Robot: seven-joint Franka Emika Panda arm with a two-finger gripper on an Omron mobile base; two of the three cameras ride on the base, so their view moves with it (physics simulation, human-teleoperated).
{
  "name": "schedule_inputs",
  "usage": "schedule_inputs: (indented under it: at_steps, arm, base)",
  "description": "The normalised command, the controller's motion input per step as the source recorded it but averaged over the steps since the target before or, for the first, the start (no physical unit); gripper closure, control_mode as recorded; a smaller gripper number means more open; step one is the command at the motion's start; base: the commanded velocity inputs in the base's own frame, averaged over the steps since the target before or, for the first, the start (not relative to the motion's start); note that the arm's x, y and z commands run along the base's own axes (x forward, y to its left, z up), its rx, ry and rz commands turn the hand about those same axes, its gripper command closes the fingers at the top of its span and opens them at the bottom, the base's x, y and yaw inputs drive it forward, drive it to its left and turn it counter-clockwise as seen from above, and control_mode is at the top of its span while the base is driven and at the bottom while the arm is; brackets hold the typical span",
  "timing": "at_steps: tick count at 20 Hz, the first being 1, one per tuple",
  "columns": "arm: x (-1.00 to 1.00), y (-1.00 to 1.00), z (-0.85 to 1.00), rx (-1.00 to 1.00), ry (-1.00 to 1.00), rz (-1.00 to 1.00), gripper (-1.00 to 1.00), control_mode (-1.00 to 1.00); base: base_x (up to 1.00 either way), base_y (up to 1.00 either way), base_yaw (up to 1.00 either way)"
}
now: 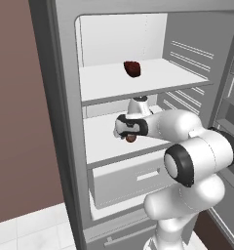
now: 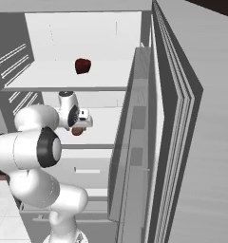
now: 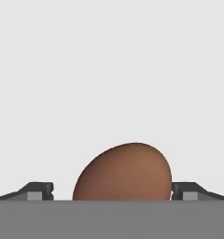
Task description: Pick the egg and butter from the fridge and place them by the bowl for mixing.
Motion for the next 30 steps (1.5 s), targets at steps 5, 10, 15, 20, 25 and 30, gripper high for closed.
schedule_inputs:
  at_steps: [5, 10, 15, 20, 25, 30]
  arm:
    - [0.00, 0.00, -0.37, -0.04, 0.04, -0.12, 1.00, -1.00]
    - [0.00, 0.00, -0.05, -0.01, 0.01, -0.03, 1.00, -1.00]
    - [0.00, 0.00, 0.00, 0.00, 0.00, 0.00, 1.00, -1.00]
    - [0.02, 0.00, 0.00, 0.00, 0.00, 0.00, 1.00, -1.00]
    - [-0.05, 0.00, 0.08, 0.00, -0.12, 0.00, 1.00, -1.00]
    - [-0.39, 0.00, 0.15, 0.00, -0.14, 0.00, 1.00, -1.00]
  base:
    - [0.00, 0.00, 0.00]
    - [0.00, 0.00, 0.00]
    - [0.00, 0.00, 0.00]
    - [0.00, 0.00, 0.00]
    - [0.00, 0.00, 0.00]
    - [0.00, 0.00, 0.00]
